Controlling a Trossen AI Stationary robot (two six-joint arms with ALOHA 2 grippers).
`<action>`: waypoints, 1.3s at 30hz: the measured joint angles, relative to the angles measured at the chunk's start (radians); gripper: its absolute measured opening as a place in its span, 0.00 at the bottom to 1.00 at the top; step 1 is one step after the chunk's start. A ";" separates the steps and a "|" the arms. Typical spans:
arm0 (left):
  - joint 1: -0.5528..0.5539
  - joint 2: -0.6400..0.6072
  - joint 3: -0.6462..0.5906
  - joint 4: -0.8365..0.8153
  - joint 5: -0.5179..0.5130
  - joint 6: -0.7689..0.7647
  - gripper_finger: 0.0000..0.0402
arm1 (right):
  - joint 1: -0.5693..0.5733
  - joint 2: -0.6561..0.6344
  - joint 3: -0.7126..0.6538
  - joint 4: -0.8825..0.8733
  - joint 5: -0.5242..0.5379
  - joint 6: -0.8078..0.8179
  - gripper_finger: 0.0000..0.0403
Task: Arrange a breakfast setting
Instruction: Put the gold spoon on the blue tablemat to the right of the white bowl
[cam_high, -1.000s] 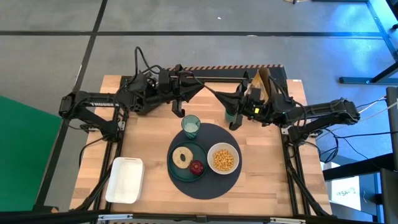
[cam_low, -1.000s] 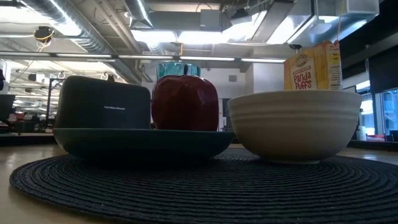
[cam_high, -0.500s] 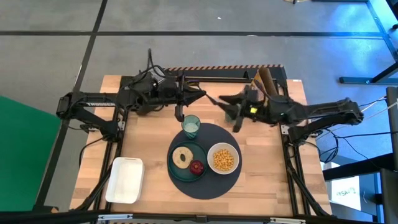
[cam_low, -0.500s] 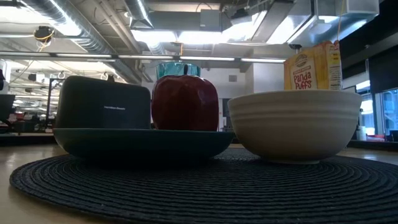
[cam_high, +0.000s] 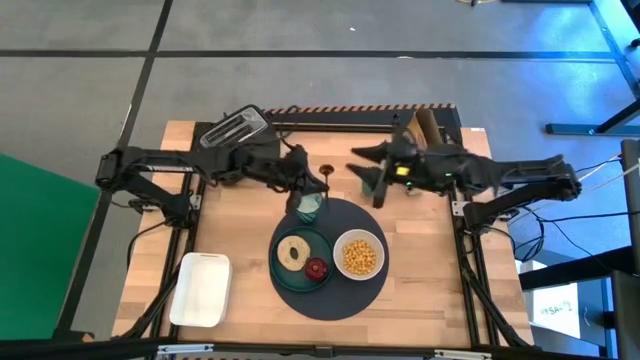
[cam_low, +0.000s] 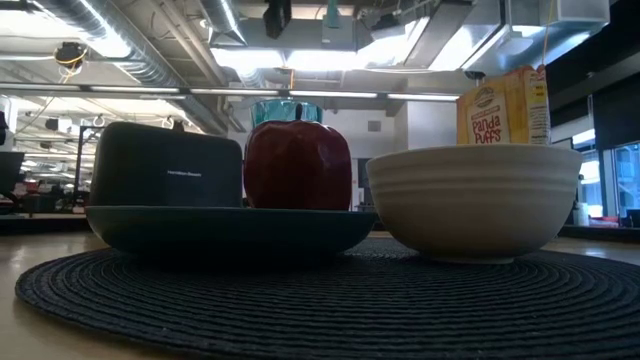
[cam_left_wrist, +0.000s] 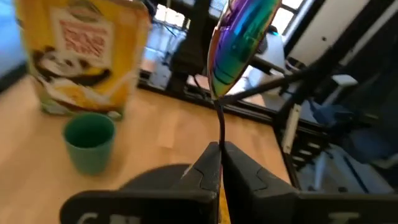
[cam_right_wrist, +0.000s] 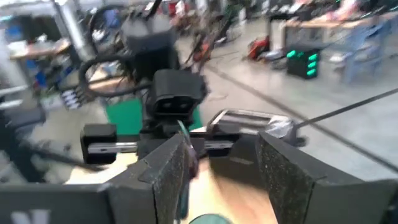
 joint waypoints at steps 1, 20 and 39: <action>-0.003 0.007 0.000 0.000 0.005 -0.004 0.00 | -0.001 0.016 0.007 -0.001 -0.012 -0.001 0.47; -0.022 0.039 0.000 0.034 0.025 -0.009 0.00 | -0.038 0.152 0.084 -0.084 -0.130 0.014 0.11; 0.010 -0.039 0.001 -0.127 -0.165 -0.004 0.31 | -0.055 -0.064 0.028 -0.823 -0.236 0.436 0.00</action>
